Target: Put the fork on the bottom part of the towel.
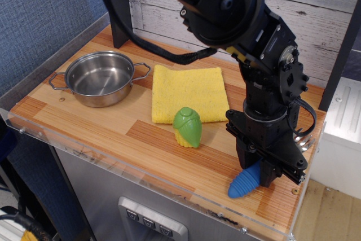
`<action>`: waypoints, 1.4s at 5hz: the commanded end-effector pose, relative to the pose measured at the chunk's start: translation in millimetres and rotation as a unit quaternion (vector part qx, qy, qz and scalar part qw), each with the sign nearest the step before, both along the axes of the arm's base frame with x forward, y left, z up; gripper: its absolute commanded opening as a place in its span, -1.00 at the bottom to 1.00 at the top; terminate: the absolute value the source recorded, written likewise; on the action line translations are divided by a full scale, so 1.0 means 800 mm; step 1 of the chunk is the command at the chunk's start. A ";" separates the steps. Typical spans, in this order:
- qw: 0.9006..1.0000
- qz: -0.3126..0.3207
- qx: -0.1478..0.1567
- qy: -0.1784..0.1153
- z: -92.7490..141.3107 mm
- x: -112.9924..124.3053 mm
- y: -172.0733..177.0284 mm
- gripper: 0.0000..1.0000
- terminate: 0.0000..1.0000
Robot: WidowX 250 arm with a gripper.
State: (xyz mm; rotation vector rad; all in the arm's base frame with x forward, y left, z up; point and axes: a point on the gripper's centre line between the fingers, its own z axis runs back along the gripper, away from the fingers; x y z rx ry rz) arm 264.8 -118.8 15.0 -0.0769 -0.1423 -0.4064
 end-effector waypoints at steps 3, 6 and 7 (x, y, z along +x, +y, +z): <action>0.995 -0.003 -0.021 -0.095 0.122 0.013 0.018 -1.00 -1.00; 0.992 0.047 -0.014 -0.114 0.159 0.016 0.102 -1.00 -1.00; 0.992 0.061 -0.013 -0.110 0.155 0.011 0.125 -1.00 -1.00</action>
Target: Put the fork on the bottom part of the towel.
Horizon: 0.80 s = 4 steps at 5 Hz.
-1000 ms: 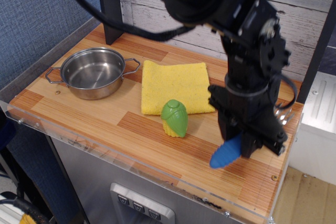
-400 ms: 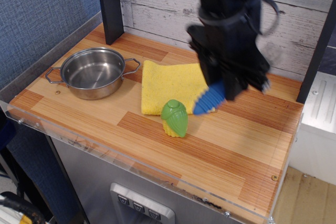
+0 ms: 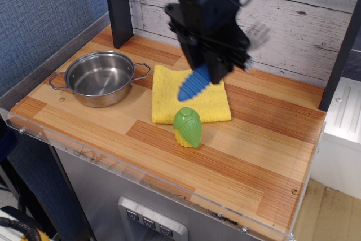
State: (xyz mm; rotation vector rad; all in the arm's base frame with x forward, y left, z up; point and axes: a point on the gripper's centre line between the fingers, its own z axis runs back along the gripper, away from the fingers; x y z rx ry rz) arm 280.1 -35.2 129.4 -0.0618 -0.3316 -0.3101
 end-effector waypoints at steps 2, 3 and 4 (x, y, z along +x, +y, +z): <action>0.999 0.031 0.003 0.015 -0.025 -0.031 0.051 -1.00 -1.00; 0.999 0.042 0.003 0.027 -0.037 -0.036 0.065 -1.00 -1.00; 0.998 0.055 0.003 0.034 -0.048 -0.036 0.076 -1.00 -1.00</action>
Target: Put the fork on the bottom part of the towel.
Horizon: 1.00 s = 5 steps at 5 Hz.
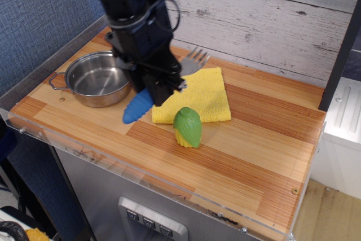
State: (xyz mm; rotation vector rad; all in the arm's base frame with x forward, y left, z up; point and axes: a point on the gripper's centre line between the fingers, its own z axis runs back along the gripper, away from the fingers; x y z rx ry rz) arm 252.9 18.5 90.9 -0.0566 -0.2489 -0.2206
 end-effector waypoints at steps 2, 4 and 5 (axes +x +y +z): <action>1.000 0.024 0.004 0.015 -0.035 0.004 0.029 -1.00 -1.00; 0.998 0.036 -0.001 0.041 -0.069 -0.007 0.037 -1.00 -1.00; 0.998 0.036 -0.003 0.046 -0.075 -0.008 0.037 -1.00 -1.00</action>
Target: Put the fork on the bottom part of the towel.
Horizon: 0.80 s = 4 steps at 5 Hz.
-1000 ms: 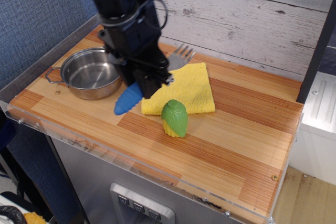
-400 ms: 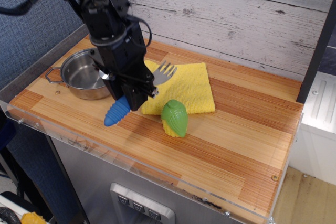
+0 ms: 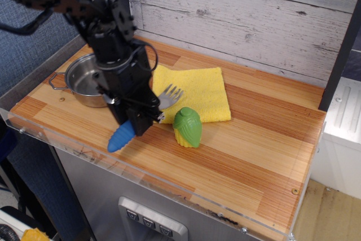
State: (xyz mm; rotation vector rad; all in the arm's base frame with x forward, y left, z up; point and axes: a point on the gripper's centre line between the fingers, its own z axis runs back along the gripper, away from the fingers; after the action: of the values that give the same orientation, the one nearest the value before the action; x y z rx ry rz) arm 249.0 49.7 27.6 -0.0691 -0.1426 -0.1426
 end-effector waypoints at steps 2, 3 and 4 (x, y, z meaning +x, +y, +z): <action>1.000 0.003 0.011 0.002 0.007 -0.002 -0.003 1.00 -1.00; 1.000 -0.005 0.008 0.005 0.005 -0.003 -0.008 1.00 -1.00; 1.000 -0.007 0.010 0.001 0.010 -0.002 -0.008 1.00 -1.00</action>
State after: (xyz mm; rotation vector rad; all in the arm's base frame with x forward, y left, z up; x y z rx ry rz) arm 244.9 45.8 23.2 -0.0665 -0.0948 -0.1480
